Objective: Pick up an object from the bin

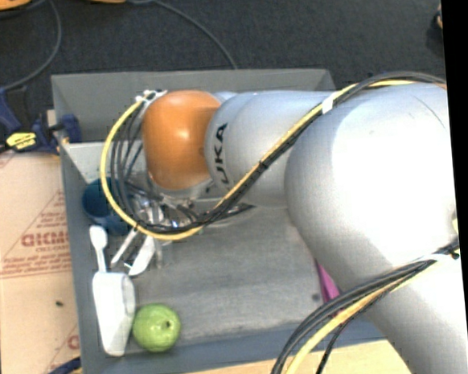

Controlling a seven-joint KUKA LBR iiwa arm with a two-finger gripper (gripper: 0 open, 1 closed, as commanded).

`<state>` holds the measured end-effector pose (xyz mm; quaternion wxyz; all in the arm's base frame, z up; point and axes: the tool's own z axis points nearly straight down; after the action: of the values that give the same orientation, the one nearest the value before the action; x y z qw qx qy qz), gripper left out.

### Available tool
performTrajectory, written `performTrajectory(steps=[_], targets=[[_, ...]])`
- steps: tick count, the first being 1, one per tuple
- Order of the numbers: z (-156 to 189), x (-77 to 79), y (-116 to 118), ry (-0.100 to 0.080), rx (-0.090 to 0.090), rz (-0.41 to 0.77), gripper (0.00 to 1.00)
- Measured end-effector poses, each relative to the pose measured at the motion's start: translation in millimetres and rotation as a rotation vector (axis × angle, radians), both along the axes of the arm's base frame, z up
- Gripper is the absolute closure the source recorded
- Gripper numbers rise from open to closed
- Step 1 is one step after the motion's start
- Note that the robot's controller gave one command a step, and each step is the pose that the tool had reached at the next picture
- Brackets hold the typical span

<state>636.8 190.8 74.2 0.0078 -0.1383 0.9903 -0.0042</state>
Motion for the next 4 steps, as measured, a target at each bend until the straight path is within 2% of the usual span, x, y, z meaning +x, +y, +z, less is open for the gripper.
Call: performTrajectory(steps=[1,2,3,4], targets=[[43.5,16.0,17.5,0.0,0.0,0.049,0.0],[7.9,12.4,-6.1,0.0,-0.003,0.082,0.0],[7.8,12.2,-1.6,-0.01,0.003,-0.249,1.0],[7.8,12.2,-1.6,-0.009,0.003,-0.25,1.0]])
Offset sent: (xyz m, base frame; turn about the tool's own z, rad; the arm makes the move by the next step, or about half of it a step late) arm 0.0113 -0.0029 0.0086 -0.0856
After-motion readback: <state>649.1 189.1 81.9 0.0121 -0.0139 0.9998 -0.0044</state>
